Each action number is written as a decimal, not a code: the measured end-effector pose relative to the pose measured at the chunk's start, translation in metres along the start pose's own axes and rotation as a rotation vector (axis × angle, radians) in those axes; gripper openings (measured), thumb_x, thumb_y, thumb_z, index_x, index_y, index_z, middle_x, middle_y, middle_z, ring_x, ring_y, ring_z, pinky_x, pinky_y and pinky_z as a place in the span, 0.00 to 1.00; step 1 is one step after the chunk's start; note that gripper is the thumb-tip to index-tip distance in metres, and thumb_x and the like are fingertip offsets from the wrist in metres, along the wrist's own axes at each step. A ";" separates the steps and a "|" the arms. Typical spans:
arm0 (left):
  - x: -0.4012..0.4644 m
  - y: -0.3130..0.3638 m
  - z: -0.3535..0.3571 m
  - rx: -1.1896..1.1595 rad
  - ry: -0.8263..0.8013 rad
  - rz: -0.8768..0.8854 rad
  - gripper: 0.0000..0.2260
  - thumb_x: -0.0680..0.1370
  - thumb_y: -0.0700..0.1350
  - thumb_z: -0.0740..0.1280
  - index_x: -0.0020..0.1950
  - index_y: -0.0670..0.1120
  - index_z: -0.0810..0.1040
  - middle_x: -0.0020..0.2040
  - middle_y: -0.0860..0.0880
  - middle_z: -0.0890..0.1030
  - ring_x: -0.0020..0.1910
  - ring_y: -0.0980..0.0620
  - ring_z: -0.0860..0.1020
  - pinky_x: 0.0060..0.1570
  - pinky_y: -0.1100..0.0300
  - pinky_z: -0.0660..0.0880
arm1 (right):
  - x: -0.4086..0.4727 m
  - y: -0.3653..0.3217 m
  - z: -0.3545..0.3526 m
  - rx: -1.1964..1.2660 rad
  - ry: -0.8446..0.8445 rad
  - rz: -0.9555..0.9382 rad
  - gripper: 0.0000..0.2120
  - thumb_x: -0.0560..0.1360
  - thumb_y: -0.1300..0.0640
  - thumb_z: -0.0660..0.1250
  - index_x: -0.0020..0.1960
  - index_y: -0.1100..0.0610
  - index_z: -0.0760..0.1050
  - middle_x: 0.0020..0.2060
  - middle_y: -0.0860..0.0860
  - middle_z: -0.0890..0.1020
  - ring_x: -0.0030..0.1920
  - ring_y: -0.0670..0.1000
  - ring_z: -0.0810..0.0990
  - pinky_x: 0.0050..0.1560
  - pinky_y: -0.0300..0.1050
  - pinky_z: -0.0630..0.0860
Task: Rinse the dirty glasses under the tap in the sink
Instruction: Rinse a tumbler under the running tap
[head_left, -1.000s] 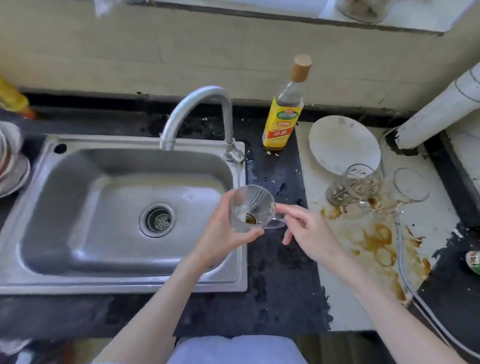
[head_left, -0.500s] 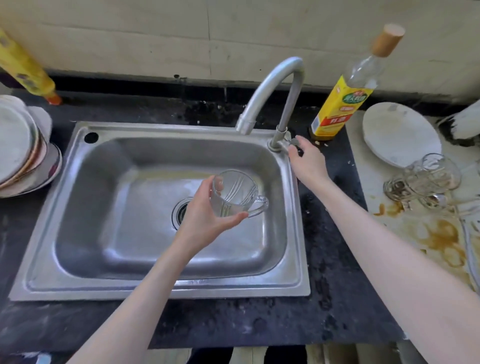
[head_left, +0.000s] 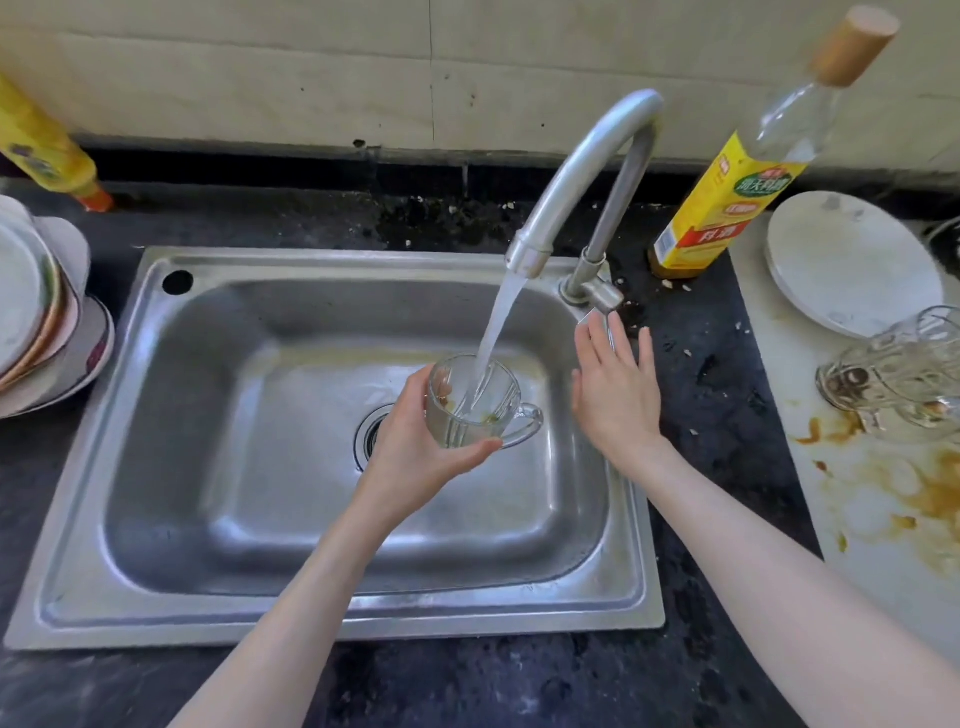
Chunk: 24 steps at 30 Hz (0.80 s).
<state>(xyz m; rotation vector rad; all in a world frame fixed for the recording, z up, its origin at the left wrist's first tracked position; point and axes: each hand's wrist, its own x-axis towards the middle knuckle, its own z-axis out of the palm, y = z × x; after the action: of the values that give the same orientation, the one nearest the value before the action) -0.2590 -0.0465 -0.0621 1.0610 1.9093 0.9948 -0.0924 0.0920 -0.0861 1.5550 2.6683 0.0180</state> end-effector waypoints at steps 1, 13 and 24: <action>0.002 0.000 0.000 -0.005 -0.006 -0.008 0.32 0.63 0.50 0.78 0.60 0.58 0.65 0.53 0.59 0.74 0.52 0.57 0.74 0.52 0.62 0.70 | 0.001 0.000 0.000 -0.012 -0.010 0.000 0.26 0.78 0.59 0.56 0.75 0.61 0.55 0.75 0.55 0.57 0.76 0.55 0.50 0.74 0.55 0.42; 0.013 0.009 0.003 -0.026 -0.083 0.009 0.32 0.63 0.47 0.79 0.62 0.57 0.67 0.55 0.59 0.76 0.53 0.58 0.76 0.48 0.69 0.71 | -0.015 0.004 -0.028 0.611 -0.131 0.072 0.21 0.81 0.53 0.54 0.73 0.56 0.63 0.74 0.51 0.61 0.75 0.50 0.54 0.73 0.45 0.49; 0.021 0.004 -0.001 -0.091 -0.111 -0.151 0.30 0.58 0.59 0.77 0.57 0.57 0.71 0.50 0.59 0.79 0.50 0.60 0.77 0.48 0.66 0.73 | -0.039 -0.028 -0.032 1.140 -0.275 0.134 0.07 0.79 0.53 0.59 0.43 0.47 0.72 0.44 0.47 0.81 0.48 0.47 0.81 0.53 0.45 0.77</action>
<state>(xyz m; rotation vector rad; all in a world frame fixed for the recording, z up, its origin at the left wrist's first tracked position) -0.2663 -0.0267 -0.0628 0.8878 1.8082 0.9095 -0.0988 0.0447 -0.0539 1.6828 2.3639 -1.8030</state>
